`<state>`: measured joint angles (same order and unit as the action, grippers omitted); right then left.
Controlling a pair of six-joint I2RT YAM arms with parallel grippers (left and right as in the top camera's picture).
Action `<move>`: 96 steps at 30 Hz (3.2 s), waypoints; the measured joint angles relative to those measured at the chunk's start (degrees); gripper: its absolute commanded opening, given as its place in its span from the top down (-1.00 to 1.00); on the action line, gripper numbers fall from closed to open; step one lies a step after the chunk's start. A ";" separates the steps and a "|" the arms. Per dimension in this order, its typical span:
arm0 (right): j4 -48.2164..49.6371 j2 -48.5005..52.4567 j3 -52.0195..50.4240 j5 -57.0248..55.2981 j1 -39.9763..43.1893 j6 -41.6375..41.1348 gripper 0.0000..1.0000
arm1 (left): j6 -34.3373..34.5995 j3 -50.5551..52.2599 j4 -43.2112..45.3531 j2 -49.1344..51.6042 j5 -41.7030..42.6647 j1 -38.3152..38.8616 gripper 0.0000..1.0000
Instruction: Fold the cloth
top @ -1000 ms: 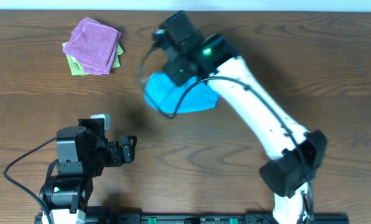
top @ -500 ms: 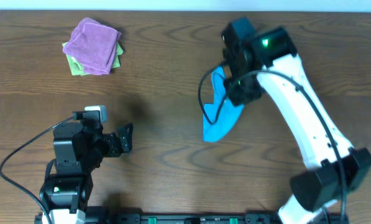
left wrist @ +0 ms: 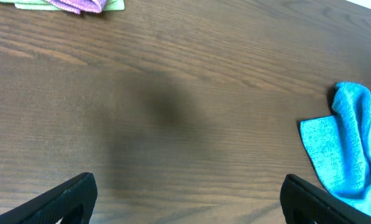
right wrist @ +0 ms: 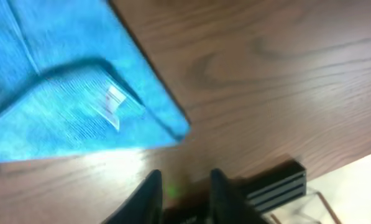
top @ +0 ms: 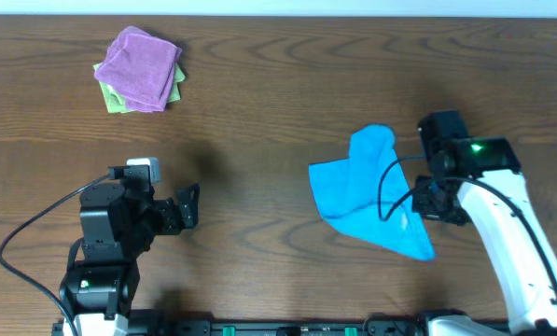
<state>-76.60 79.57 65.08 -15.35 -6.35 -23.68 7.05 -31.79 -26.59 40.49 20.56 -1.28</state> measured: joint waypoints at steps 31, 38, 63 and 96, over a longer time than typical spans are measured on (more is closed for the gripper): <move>33.11 24.15 0.07 18.01 0.35 8.17 0.22 | 3.30 -14.73 10.27 33.51 7.61 26.84 -0.91; 36.65 26.08 0.07 19.37 0.35 6.51 0.29 | 3.45 -14.73 10.27 35.69 7.76 30.93 -0.91; 40.41 28.04 0.07 19.69 0.33 5.38 0.63 | 9.60 -14.75 16.70 42.58 12.63 32.76 -0.91; 39.12 28.22 0.44 19.71 0.33 5.03 0.97 | 26.82 -14.84 45.83 66.18 15.02 33.75 -0.60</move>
<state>-37.47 107.79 65.52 4.36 -6.02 -18.65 33.87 -46.63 19.25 106.67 35.57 32.47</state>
